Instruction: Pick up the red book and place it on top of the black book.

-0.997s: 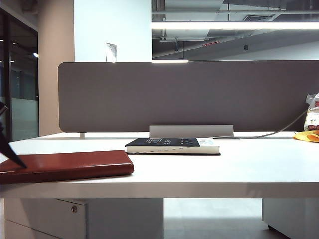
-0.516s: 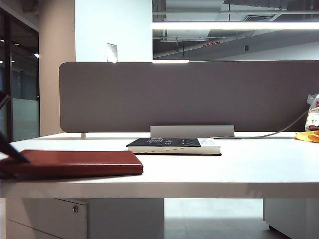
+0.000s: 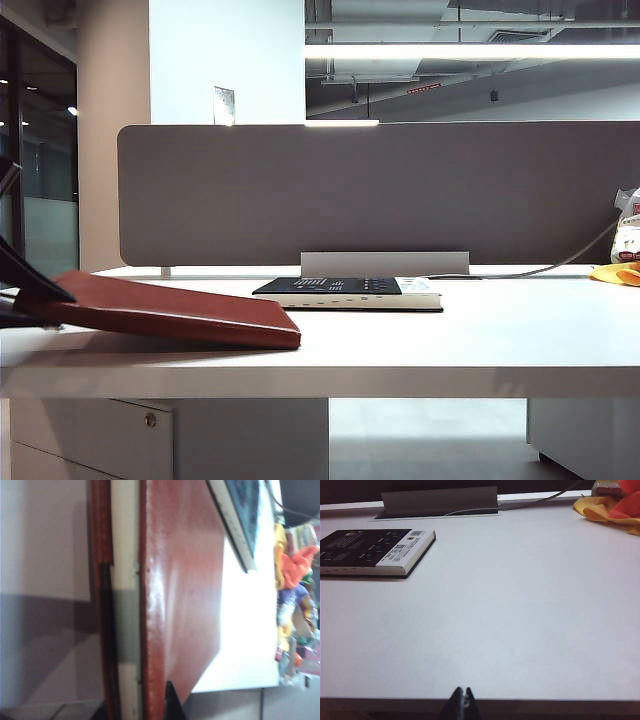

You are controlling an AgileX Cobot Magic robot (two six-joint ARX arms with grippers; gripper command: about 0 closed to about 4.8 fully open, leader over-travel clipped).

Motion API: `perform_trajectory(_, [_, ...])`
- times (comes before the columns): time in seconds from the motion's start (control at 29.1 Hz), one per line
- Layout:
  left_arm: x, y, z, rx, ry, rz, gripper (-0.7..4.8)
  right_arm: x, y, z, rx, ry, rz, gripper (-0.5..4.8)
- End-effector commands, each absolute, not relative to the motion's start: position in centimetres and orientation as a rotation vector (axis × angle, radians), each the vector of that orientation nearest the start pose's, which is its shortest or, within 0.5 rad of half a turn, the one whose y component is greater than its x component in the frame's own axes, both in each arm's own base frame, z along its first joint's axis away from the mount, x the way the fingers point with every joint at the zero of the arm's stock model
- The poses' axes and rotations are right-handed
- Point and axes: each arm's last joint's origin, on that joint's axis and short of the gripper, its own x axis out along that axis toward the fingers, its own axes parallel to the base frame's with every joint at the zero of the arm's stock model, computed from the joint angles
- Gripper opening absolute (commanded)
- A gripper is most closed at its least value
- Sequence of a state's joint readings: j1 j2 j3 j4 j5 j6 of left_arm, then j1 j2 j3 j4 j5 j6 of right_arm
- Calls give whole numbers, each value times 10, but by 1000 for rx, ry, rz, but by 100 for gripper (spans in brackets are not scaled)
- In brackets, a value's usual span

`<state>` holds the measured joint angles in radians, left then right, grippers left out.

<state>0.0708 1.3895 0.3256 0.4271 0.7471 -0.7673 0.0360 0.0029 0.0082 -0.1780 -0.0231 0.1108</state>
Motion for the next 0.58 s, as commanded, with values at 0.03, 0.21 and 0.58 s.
perform_trajectory(0.03, [218, -7, 130, -1010, 813, -488, -6, 96, 4, 149, 114, 170, 55, 0])
perform_trajectory(0.21, [223, -8, 144, -1072, 738, -594, -6, 96, 4, 149, 138, 171, 53, 0])
perform_trajectory(0.58, [228, -8, 161, -1156, 649, -664, -6, 96, 4, 149, 138, 172, 53, 0])
